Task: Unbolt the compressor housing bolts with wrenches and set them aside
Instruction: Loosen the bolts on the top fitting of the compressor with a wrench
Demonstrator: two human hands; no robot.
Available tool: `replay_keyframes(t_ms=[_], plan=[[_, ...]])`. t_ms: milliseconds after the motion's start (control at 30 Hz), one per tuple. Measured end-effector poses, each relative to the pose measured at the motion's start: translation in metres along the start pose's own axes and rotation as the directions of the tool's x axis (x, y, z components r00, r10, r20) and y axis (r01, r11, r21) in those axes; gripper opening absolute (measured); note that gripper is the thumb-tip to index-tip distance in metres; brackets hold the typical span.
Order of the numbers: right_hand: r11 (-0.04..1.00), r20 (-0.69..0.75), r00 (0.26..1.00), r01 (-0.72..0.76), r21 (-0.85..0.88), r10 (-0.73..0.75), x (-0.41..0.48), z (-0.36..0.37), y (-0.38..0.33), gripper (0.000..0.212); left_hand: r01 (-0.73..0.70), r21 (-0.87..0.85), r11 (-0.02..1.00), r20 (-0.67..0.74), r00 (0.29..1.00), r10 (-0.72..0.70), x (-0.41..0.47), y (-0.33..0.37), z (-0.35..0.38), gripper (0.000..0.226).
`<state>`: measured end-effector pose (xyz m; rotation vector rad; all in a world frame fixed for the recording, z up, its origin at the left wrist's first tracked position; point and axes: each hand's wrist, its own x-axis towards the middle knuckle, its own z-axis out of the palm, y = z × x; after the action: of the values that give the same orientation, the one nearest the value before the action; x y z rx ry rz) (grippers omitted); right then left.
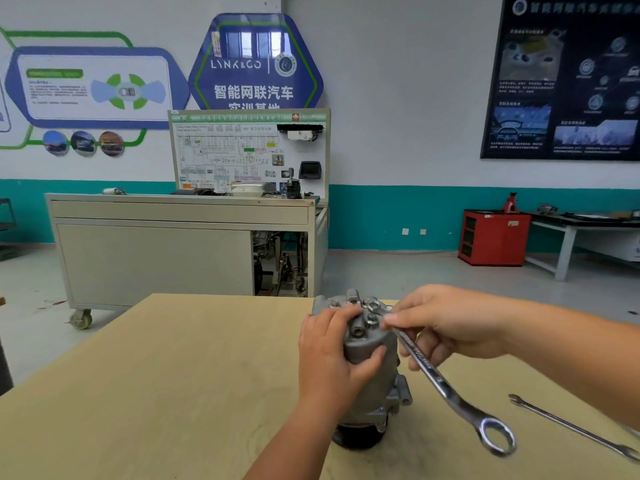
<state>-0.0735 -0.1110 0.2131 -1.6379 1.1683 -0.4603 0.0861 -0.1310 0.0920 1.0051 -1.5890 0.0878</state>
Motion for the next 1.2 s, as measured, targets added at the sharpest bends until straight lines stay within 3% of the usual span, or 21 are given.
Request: replay_keyframes(t_ms=[300, 667, 1033, 1200], plan=[[0.994, -0.087, 0.994, -0.057, 0.098, 0.065, 0.003, 0.01, -0.004, 0.021, 0.023, 0.006, 1.0, 0.011, 1.0, -0.023, 0.0, 0.001, 0.001, 0.05], [0.994, -0.079, 0.991, -0.108, -0.005, 0.107, 0.003, 0.013, -0.007, 0.025, 0.027, 0.138, 0.99, -0.031, 0.999, -0.023, 0.002, 0.006, 0.009, 0.051], [0.994, -0.105, 0.989, -0.104, -0.009, 0.103, 0.004, 0.012, -0.007, 0.028, 0.017, 0.092, 0.996, -0.012, 1.0, -0.016, 0.0, 0.005, 0.008, 0.049], [0.998, -0.142, 0.989, -0.032, 0.059, 0.04, 0.003, 0.016, 0.008, 0.027, 0.025, 0.117, 0.993, -0.003, 1.0, -0.025, 0.001, 0.008, 0.006, 0.047]])
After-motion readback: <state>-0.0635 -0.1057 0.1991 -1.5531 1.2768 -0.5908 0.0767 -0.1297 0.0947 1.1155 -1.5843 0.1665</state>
